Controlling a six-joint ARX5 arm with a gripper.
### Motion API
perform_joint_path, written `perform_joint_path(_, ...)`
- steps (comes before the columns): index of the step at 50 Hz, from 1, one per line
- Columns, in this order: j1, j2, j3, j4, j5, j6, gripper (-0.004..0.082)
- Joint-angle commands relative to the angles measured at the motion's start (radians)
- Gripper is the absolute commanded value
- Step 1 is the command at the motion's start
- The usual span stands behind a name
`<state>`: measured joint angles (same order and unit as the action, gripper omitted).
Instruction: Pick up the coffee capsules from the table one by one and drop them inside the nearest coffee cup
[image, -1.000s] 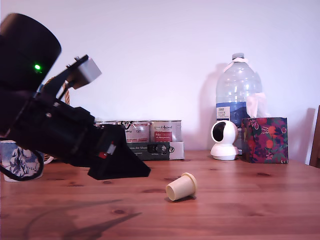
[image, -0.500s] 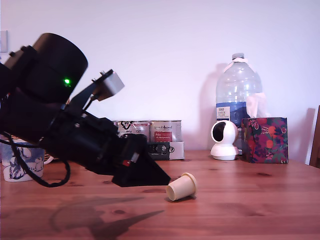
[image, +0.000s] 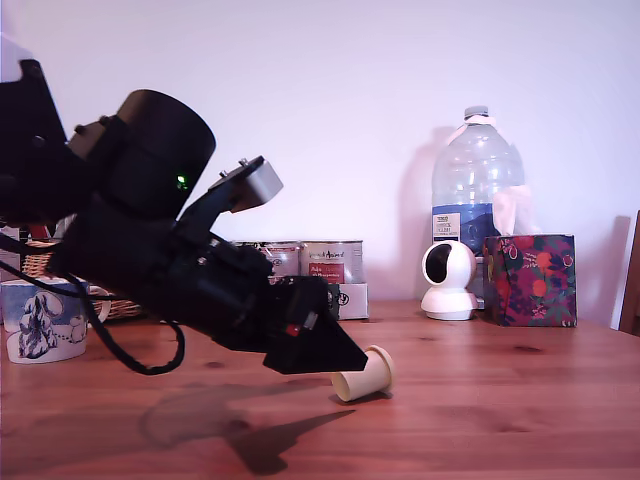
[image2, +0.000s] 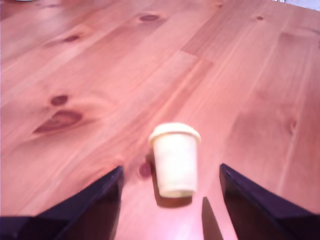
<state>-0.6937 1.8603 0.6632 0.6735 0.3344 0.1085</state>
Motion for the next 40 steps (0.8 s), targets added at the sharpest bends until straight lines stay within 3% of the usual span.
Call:
perform_joint_path(1, -0.01, 0.032, 0.014, 0.003, 0.006, 0.004, 0.0554)
perform_joint_path(11, -0.022, 0.068, 0.063, -0.018, 0.025, 0.004, 0.0553)
perform_joint_path(40, -0.036, 0.138, 0.125, -0.107, 0.024, 0.005, 0.0553)
